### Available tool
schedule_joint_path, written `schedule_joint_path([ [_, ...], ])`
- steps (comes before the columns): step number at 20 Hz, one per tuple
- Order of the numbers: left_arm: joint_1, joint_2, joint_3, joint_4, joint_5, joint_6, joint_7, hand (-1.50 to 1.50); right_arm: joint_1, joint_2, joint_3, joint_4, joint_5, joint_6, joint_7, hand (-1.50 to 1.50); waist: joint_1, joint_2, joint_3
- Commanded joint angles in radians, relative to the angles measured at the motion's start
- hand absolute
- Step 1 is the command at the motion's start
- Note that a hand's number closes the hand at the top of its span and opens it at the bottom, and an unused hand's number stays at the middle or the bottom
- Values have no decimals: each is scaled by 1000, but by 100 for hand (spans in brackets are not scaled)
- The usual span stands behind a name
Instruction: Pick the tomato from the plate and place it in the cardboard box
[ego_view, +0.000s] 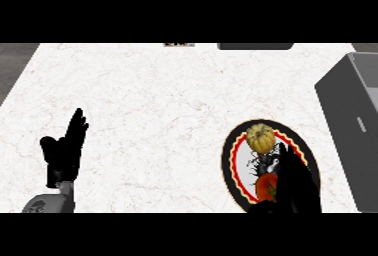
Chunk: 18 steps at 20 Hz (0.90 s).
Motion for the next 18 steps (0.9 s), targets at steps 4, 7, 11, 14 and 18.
schedule_joint_path([
  [4, -29, -61, -4, 37, -59, 44, -26, 0, -5, -41, -25, 80, -32, -64, -115, 150, -2, 0, 0],
  [7, -28, -45, 0, 38, -39, 2, -12, 0, -31, -53, -3, 169, 47, -200, -182, 150, 0, 1, 0],
  [11, 1, -94, -9, 27, -66, 38, -32, 0, -64, -29, 9, 123, 103, -156, -114, 150, 0, 0, 0],
  [14, -51, -34, 31, -1, -47, -15, 49, 0, 8, -56, 39, 27, 101, -143, -131, 150, -3, 0, 0],
  [18, 0, -42, 35, 9, -28, -10, -6, 0, 173, -366, 149, -47, -65, -22, -538, 150, -25, -11, 2],
])
